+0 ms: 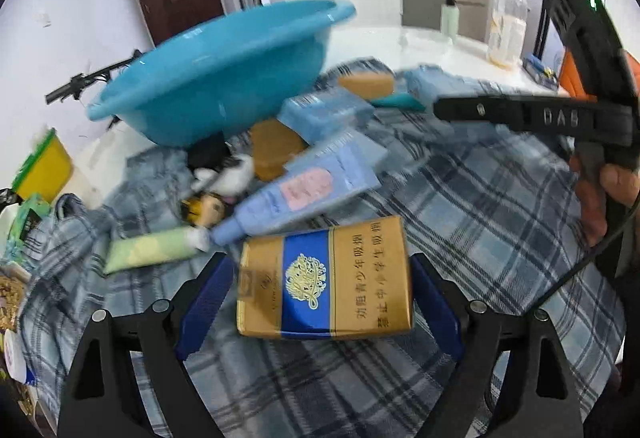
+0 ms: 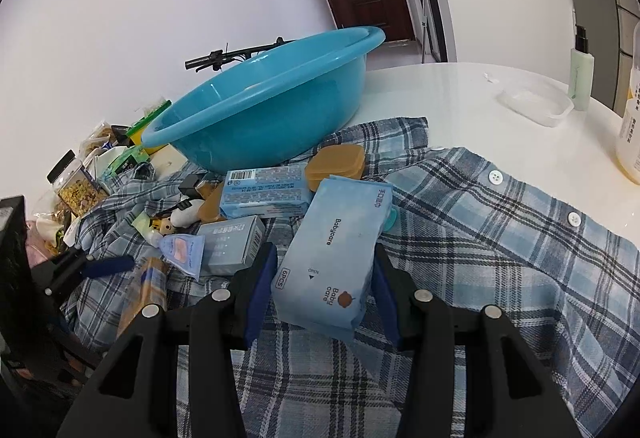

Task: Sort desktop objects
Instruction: 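Lift the gold cigarette box over the basin with the left gripper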

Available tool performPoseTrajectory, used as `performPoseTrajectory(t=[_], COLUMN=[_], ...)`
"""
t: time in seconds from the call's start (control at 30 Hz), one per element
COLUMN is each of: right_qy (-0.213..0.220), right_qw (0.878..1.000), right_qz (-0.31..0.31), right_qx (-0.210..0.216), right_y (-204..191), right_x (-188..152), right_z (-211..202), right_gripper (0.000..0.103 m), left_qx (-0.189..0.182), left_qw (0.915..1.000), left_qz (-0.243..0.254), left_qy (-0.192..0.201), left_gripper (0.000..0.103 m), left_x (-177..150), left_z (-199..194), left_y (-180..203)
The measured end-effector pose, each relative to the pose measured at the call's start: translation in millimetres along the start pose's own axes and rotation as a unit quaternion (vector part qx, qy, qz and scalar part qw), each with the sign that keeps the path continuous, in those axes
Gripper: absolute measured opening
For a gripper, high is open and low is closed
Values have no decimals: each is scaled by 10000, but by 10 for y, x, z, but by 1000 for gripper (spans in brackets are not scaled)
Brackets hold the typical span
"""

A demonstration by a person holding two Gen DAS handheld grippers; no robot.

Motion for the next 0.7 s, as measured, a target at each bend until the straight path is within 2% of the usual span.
performPoseTrajectory(t=[0.1, 0.37, 0.47, 0.7], right_qy=[-18, -24, -12, 26], right_qw=[10000, 10000, 10000, 10000], right_qz=[3, 8, 5, 39], right_qx=[14, 32, 26, 77], right_y=[0, -6, -3, 7], right_x=[-4, -2, 1, 8], right_z=[7, 12, 8, -9], right_gripper=[45, 46, 46, 46], left_qx=[-136, -213, -427, -567], left_qw=[9996, 9989, 9959, 9936], left_qz=[-255, -384, -731, -971], left_qy=[-69, -157, -319, 68], left_gripper=[90, 91, 91, 87], left_x=[6, -55, -106, -43], left_z=[18, 96, 175, 56], left_y=[-109, -115, -174, -214])
Point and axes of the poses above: each gripper's, at about its wrist camera, not at the fingertips, and z roughly the way its jaws point, y to its right, x to its top, the point moved 1 cm from there along z, roughly the way its jaws point, and after that the axes turned 14 degrees about y, right-handed, at the moved point
